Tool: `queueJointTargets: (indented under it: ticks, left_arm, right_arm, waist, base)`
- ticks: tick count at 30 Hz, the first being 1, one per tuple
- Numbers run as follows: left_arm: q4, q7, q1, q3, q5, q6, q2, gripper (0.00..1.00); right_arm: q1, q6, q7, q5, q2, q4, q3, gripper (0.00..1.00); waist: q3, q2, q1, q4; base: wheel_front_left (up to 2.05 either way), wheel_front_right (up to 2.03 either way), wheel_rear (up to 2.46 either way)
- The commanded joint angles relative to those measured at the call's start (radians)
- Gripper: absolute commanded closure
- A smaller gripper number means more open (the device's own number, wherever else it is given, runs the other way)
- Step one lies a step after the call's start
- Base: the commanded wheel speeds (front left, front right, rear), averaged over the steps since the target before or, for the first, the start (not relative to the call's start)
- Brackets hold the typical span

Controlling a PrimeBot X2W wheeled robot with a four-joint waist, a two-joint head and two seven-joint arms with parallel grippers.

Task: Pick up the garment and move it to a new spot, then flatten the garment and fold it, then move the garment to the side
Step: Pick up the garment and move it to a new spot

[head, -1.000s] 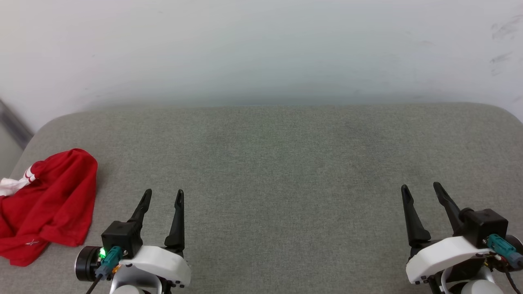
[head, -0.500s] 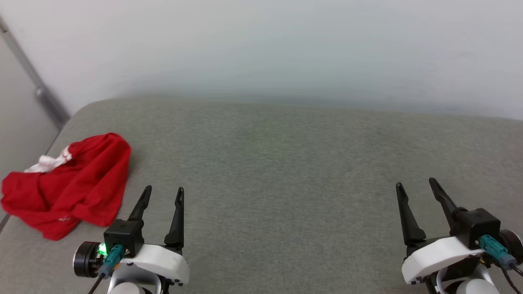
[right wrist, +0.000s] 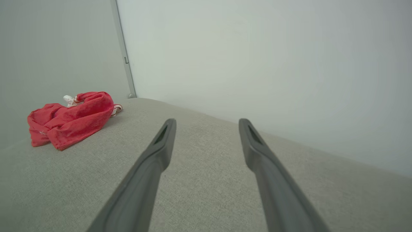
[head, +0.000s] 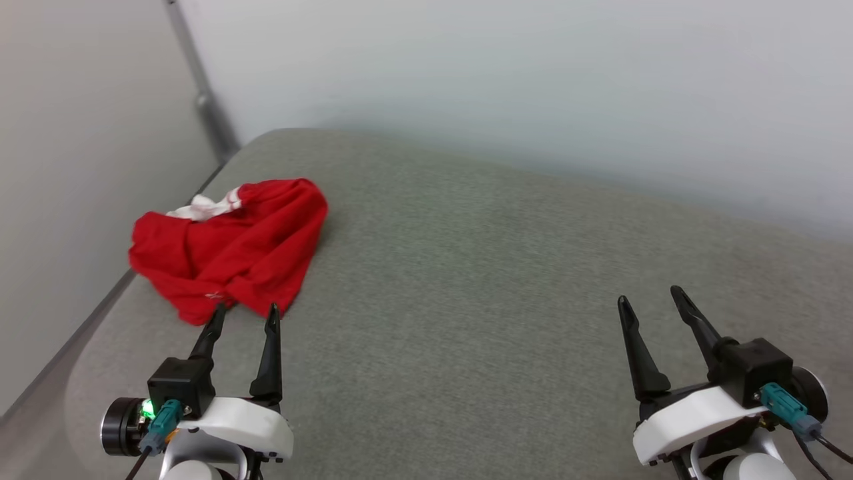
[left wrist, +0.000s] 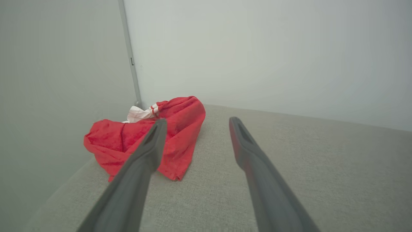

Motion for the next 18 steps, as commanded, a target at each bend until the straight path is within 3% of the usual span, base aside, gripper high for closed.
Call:
queueJointTargets:
  ticks: [1,9,18]
  left_arm:
    - [-0.003,-0.003,0.002,0.007,0.002,-0.001,-0.003,0.0]
    - [-0.009,-0.003,0.013,0.032,0.017,-0.006,-0.001,0.0]
    - [-0.015,-0.003,0.016,0.044,0.029,-0.008,-0.004,0.0]
  right_arm:
    - [-0.008,0.0,-0.002,0.001,0.002,-0.006,0.006,0.0]
    - [-0.017,0.0,-0.007,0.013,0.002,-0.013,0.034,0.0]
    - [-0.029,0.0,-0.002,0.005,0.003,-0.021,0.042,0.0]
  waist:
    - [0.003,0.0,0.0,0.052]
    - [0.013,0.0,0.0,0.136]
    - [0.023,0.0,0.0,0.162]
  base:
    - [0.0,0.0,0.0]
    - [0.0,0.0,0.0]
    - [0.0,0.0,0.0]
